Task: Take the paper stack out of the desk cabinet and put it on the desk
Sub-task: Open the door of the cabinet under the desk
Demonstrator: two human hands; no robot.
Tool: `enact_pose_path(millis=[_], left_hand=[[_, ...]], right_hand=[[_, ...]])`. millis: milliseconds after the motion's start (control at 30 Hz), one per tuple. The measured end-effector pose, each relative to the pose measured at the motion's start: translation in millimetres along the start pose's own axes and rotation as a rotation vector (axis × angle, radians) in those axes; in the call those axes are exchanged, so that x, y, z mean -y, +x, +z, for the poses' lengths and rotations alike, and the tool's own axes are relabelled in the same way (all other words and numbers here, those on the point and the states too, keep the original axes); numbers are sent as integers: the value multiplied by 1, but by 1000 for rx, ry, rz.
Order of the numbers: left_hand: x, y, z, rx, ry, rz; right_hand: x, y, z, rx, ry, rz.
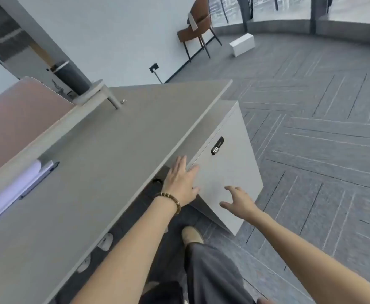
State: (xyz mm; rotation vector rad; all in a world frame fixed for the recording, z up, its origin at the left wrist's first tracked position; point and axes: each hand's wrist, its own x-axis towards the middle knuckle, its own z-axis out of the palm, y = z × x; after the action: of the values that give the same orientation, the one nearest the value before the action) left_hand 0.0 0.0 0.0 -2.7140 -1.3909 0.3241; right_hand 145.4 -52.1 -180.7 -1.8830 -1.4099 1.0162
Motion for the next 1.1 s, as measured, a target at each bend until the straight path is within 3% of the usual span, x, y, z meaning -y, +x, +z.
enact_pose_path(millis=[200, 467, 900, 1100], left_hand=[[7, 29, 17, -24, 139, 49], [28, 61, 25, -9, 176, 87], [32, 67, 36, -95, 177, 101], [28, 65, 37, -117, 179, 80]], right_hand=[[-14, 13, 24, 36, 130, 88], [-12, 41, 61, -46, 174, 45], [17, 69, 107, -356, 385, 147], [16, 72, 109, -453, 272, 55]])
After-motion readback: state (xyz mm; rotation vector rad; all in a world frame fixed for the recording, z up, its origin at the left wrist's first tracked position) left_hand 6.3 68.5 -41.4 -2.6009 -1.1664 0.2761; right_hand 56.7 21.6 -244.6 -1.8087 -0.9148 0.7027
